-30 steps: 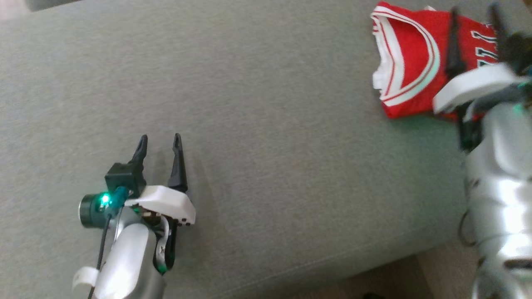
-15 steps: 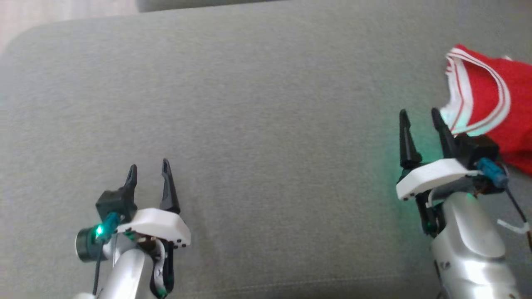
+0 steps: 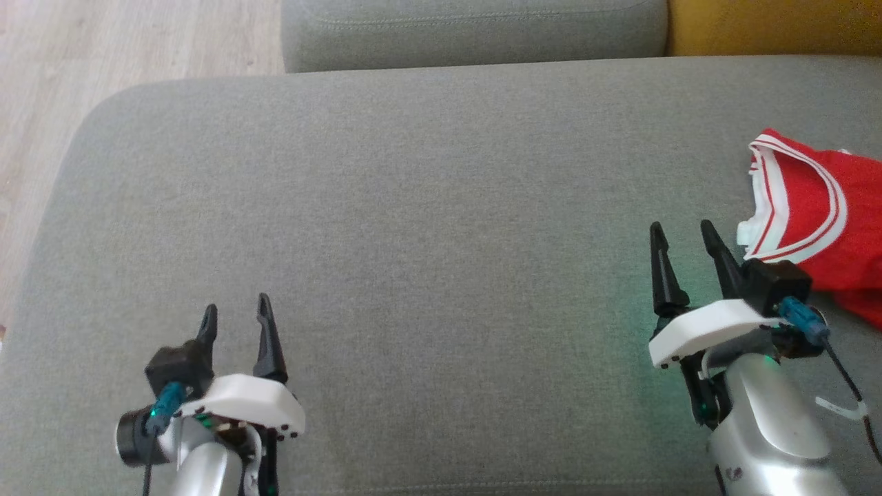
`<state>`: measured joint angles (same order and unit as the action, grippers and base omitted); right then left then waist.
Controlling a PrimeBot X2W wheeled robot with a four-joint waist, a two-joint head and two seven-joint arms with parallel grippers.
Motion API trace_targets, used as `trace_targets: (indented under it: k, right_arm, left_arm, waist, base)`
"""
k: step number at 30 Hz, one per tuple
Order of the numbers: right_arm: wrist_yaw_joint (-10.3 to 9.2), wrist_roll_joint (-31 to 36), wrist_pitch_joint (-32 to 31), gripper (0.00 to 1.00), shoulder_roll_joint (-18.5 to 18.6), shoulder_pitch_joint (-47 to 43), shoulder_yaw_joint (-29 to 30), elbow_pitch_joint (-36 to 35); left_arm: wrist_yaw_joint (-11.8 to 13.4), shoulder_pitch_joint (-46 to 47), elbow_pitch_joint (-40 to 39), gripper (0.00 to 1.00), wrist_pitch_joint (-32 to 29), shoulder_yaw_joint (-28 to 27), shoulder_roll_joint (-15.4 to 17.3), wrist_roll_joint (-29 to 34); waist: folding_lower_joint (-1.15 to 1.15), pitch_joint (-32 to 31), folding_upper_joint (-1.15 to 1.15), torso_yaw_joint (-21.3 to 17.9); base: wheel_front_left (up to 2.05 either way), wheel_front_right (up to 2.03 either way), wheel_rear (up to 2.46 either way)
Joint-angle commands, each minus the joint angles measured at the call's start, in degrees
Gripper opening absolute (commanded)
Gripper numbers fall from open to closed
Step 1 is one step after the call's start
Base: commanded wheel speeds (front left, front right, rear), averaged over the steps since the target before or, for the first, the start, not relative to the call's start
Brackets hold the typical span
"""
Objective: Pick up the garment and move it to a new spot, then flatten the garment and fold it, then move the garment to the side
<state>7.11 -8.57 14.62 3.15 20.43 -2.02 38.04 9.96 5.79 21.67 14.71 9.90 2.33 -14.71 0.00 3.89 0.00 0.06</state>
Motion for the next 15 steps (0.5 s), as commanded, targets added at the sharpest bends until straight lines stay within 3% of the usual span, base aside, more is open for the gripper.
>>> trace_targets:
  k: [1, 4, 5, 15]
  right_arm:
    - [0.37, -0.57, 0.38, 1.0, -0.26, 1.15, -1.7, -1.79]
    - [0.37, -1.05, 0.38, 1.0, -0.26, 0.95, -1.96, -2.27]
    - [0.0, -1.06, 0.0, 0.0, 0.0, 0.0, -0.41, -0.38]
    - [0.01, -4.78, -1.3, 0.0, -0.4, -3.02, 0.3, 1.93]
  left_arm:
    - [-0.53, 1.41, -2.43, 1.0, 0.29, -2.62, 0.54, -0.16]
    - [-1.86, 1.05, -3.53, 1.0, 0.29, -3.25, 0.54, -1.07]
    - [-2.03, -0.55, -1.69, 0.0, -0.01, -1.45, 0.02, -1.05]
    - [-2.67, -2.16, 1.71, 0.0, -1.15, -2.06, -0.41, -4.59]
  waist:
    - [0.0, -0.27, 0.0, -0.27]
    - [0.0, -0.49, 0.0, -0.58]
    - [0.0, -0.51, 0.0, -0.57]
    - [0.0, -0.73, 0.0, -0.57]
  base:
    - [0.0, 0.0, 0.0]
    - [0.0, 0.0, 0.0]
    - [0.0, 0.0, 0.0]
    - [0.0, 0.0, 0.0]
